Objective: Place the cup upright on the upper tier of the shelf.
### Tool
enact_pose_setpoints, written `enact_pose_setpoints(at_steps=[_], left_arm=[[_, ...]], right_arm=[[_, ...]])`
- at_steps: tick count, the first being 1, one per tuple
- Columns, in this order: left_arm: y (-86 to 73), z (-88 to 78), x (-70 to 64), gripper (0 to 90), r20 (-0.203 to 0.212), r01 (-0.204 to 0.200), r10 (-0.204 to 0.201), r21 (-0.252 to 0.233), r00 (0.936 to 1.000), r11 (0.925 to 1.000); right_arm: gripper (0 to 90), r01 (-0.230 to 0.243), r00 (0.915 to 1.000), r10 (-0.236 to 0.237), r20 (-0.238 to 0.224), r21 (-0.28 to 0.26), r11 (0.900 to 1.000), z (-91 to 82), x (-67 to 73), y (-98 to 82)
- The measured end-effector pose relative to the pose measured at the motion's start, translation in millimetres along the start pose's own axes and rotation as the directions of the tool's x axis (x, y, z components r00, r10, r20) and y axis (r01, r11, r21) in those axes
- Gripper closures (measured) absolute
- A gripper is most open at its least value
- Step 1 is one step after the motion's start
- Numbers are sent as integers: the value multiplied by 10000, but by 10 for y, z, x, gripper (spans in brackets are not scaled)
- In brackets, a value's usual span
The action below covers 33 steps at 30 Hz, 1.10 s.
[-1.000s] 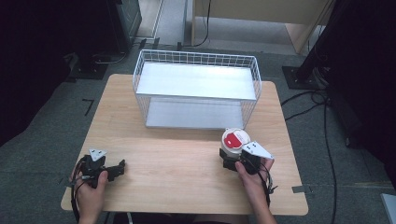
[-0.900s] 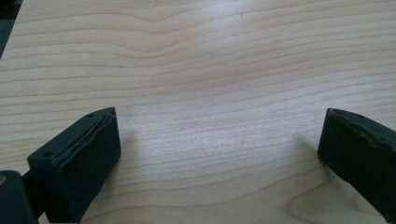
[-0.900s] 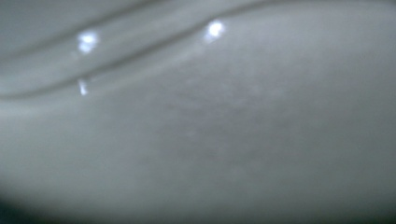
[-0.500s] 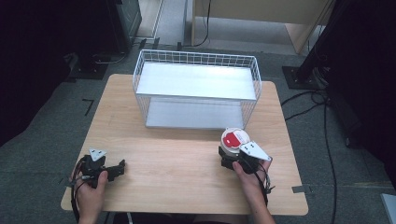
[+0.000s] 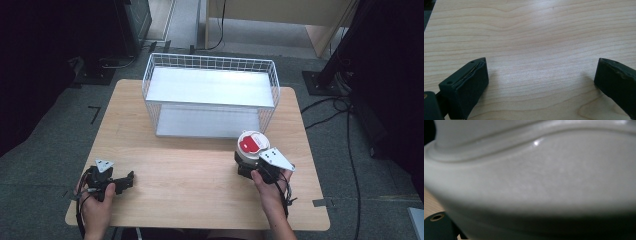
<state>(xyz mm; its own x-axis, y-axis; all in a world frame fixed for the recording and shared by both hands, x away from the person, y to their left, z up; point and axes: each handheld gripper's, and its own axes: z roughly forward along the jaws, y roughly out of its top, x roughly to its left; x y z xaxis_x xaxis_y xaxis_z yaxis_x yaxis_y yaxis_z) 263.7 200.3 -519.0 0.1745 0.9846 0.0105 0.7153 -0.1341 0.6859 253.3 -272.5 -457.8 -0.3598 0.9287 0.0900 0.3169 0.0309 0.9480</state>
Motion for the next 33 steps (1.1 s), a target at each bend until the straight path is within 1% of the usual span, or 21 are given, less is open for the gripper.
enact_pose_setpoints(at_steps=[1, 3, 5, 7, 9, 11, 15, 17, 22, 23, 26, 27, 29, 32, 33], left_arm=[[0, 0, 0, 0, 1, -2, 2, 2, 10000, 10000], [0, 0, 0, 0, 1, -1, 1, 2, 10000, 10000], [0, 0, 0, 0, 4, -3, 3, 4, 10000, 10000], [0, 0, 0, 0, 0, -2, 2, 0, 10000, 10000], [0, 0, 0, 0, 1, 0, 0, 1, 10000, 10000], [0, 0, 0, 0, 2, 0, 0, 0, 10000, 10000], [0, 0, 0, 0, 6, 4, -4, 2, 10000, 10000], [0, 1, -2, 0, 0, 29, -29, -24, 10000, 10000], [0, 1, 0, 0, -11, 1, -1, -16, 10000, 10000], [0, 1, 0, 0, -11, 2, -2, -17, 10000, 10000], [1, 0, 0, 0, -6, 2, -2, -5, 10000, 10000], [1, 0, 0, 0, -5, 6, -6, -2, 10000, 10000], [0, 0, 0, 0, -6, 0, 0, -8, 10000, 10000], [1, -1, 1, 0, -3, -8, 8, 3, 10000, 10000], [0, 0, 1, 0, -6, -3, 3, -5, 10000, 10000]], right_arm=[[92, 81, 10000, -81, -11, -109, 9999, -1, 23, 46], [93, 55, 10000, -56, -19, -128, 9999, -2, 32, 61], [93, 125, 9999, -126, -35, -263, 9996, -3, 43, 109], [93, 71, 10000, -71, 22, -430, 9990, -10, 63, 175], [93, 92, 10000, -90, 42, -477, 9988, -13, 66, 193], [93, 53, 10000, -49, 74, -601, 9982, -19, 75, 248], [93, 140, 9999, -133, 84, -828, 9965, -26, 83, 348], [94, 91, 9999, -82, 101, -926, 9957, -27, 88, 392], [94, 46, 9999, -28, 144, -1299, 9915, -17, 109, 529], [94, 32, 9999, -14, 125, -1377, 9905, -9, 123, 582], [94, 66, 9999, -46, 139, -1475, 9890, 2, 128, 629], [94, 104, 9998, -79, 168, -1551, 9878, 16, 136, 692], [94, 104, 9998, -75, 194, -1547, 9879, 18, 138, 712], [94, 176, 9996, -137, 247, -1688, 9855, 42, 142, 809], [94, 216, 9994, -168, 288, -1751, 9843, 56, 146, 868]])
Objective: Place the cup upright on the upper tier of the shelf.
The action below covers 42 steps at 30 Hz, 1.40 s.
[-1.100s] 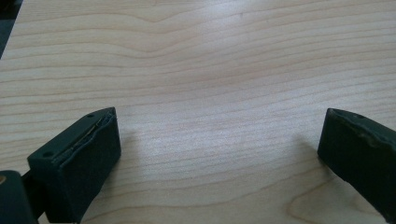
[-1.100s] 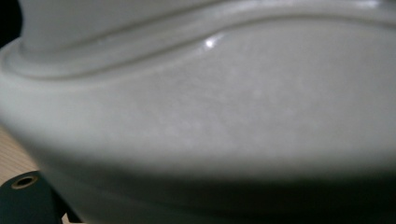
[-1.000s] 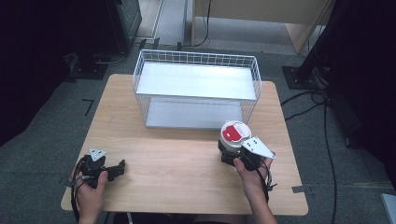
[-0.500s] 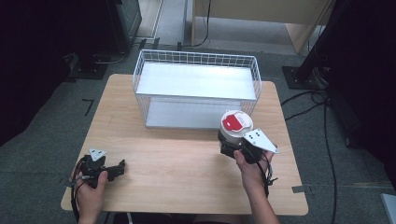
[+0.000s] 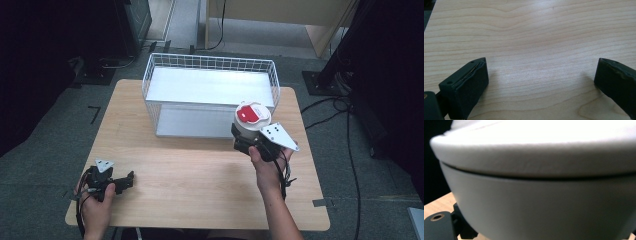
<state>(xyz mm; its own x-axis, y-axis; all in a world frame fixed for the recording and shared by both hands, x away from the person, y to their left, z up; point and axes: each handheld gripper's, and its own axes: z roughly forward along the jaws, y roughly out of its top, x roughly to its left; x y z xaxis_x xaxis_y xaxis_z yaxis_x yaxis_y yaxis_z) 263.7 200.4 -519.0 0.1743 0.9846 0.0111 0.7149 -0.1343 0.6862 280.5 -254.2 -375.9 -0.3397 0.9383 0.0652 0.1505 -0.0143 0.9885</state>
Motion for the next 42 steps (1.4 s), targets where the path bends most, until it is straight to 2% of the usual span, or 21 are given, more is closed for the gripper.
enact_pose_setpoints(at_steps=[9, 19, 35, 42], left_arm=[[0, -1, 1, 0, 1, -17, 17, 13, 10000, 10000], [0, -1, 1, 0, -3, -18, 18, 15, 10000, 10000], [0, 0, -1, 0, 7, 4, -4, 14, 10000, 10000], [-1, 1, -1, 0, 2, 5, -5, 0, 10000, 10000]], right_arm=[[95, 49, 10000, -49, 22, -314, 9995, 91, 18, 216], [95, 308, 9995, -305, 52, -620, 9976, 247, 63, 477], [95, 563, 9984, -555, 111, -861, 9947, 634, 170, 866], [95, 378, 9993, -381, -17, -904, 9952, 881, 206, 1007]])
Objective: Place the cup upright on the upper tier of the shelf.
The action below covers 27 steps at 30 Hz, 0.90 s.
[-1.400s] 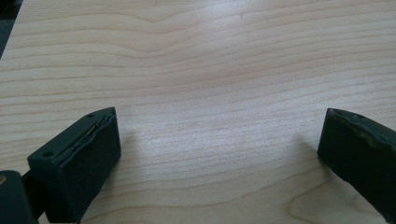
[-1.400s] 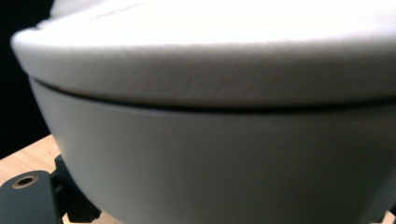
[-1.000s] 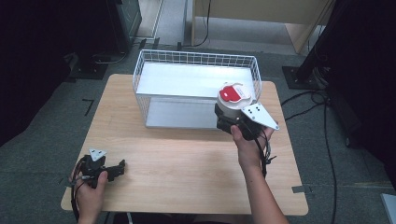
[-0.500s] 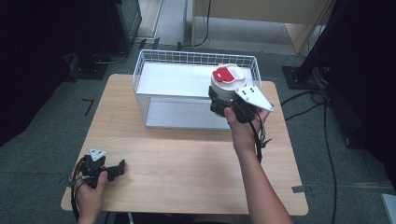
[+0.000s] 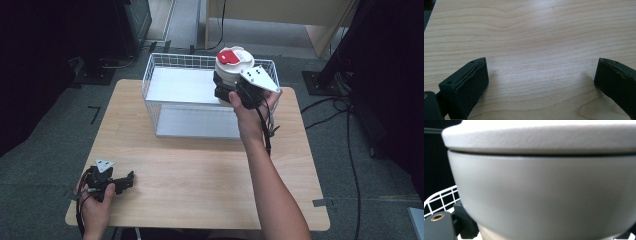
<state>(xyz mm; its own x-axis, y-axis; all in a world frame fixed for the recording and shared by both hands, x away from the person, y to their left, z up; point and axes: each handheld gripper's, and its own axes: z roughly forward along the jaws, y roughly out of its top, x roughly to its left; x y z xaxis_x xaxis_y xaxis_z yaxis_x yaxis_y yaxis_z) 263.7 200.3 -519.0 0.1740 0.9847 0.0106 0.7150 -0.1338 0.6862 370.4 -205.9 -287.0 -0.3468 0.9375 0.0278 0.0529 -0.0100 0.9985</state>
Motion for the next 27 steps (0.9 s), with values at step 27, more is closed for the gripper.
enact_pose_setpoints(at_steps=[27], left_arm=[[5, 5, -9, 0, 40, -30, 30, 14, 10000, 10000]], right_arm=[[95, -347, 9959, 292, 860, 638, 9974, 564, -315, -122]])
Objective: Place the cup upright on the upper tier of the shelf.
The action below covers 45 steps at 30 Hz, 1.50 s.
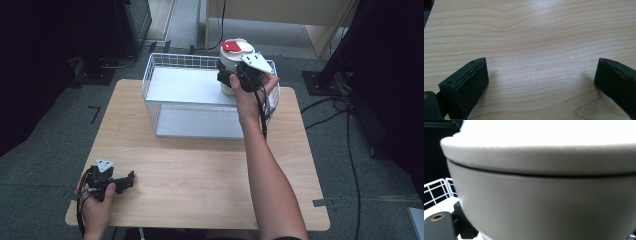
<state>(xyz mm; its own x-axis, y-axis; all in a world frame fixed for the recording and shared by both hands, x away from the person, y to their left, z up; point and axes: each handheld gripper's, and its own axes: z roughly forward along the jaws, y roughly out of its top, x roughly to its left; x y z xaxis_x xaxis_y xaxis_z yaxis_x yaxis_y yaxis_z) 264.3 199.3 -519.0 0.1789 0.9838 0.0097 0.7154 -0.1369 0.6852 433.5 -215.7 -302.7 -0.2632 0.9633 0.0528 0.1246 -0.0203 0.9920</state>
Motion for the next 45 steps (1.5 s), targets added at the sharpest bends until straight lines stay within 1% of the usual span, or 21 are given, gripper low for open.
enact_pose_setpoints(at_steps=[2, 7, 11, 12, 13, 14, 17, 19, 20, 21, 22, 23, 24, 26, 30, 31, 32, 35, 36, 45], left_arm=[[0, 0, 0, 0, 0, -1, 1, 3, 10000, 10000], [0, -1, 0, 0, 0, -5, 5, 9, 10000, 10000], [0, -1, 0, 0, -2, -3, 3, 5, 10000, 10000], [0, -1, 0, 0, -3, -3, 3, 8, 10000, 10000], [0, -1, 0, 0, -3, -4, 4, 8, 10000, 10000], [0, -1, 0, 0, -3, -4, 4, 8, 10000, 10000], [0, 0, 0, 0, -1, 0, 0, 2, 10000, 10000], [0, 0, 0, 0, -1, -4, 4, 4, 10000, 10000], [0, 0, 0, 0, -2, 0, 0, 2, 10000, 10000], [0, 0, 0, 0, 1, -3, 3, 2, 10000, 10000], [0, 0, 0, 0, 1, -2, 2, 1, 10000, 10000], [0, -1, 1, 0, -6, -15, 15, 8, 10000, 10000], [-1, -1, 1, 0, -6, -13, 13, 3, 10000, 10000], [0, 0, 1, 0, -3, -18, 18, 3, 10000, 10000], [-1, -1, 0, 0, -1, -4, 4, 5, 10000, 10000], [0, -1, 1, 0, 1, -18, 18, 17, 10000, 10000], [0, -1, 1, 0, -2, -11, 11, 12, 10000, 10000], [0, -1, 0, 0, -2, -8, 8, 10, 10000, 10000], [0, -1, 1, 0, -3, -15, 15, 15, 10000, 10000], [0, 0, 1, 0, -10, -17, 17, 0, 10000, 10000]], right_arm=[[95, 114, 9999, -115, 34, 42, 9999, 10, -12, -23], [94, -71, 10000, 71, 32, -10, 10000, 0, -45, -57], [94, 38, 10000, -38, -8, -65, 10000, -25, -30, -76], [94, -12, 10000, 13, 26, -84, 10000, -30, -34, -79], [93, -273, 9996, 273, -74, -94, 9996, -51, -56, -86], [93, -273, 9996, 273, -74, -94, 9996, -51, -56, -86], [86, -127, 9997, 126, -193, -27, 9999, -89, -54, -79], [74, -87, 9999, 86, -130, -62, 9999, -104, -46, -79], [46, -94, 9998, 93, -160, -62, 9999, -116, -42, -80], [15, -102, 9995, 102, -312, -12, 9999, -123, -43, -80], [7, -18, 9991, 20, -428, 55, 10000, -128, -46, -87], [0, -28, 9993, 33, -384, 146, 9999, -132, -43, -95], [0, 80, 9991, -70, -423, 234, 9997, -145, -52, -116], [0, 94, 9991, -83, -426, 252, 9996, -152, -57, -123], [0, 19, 9988, -2, -489, 340, 9994, -207, -78, -172], [0, 119, 9988, -100, -489, 397, 9991, -233, -85, -203], [0, 119, 9988, -100, -489, 397, 9991, -233, -85, -203], [0, 99, 9991, -78, -412, 506, 9987, -277, -106, -243], [0, 36, 9996, -20, -285, 579, 9983, -299, -114, -258], [0, 170, 9992, -149, -370, 579, 9982, -519, -131, -373]])
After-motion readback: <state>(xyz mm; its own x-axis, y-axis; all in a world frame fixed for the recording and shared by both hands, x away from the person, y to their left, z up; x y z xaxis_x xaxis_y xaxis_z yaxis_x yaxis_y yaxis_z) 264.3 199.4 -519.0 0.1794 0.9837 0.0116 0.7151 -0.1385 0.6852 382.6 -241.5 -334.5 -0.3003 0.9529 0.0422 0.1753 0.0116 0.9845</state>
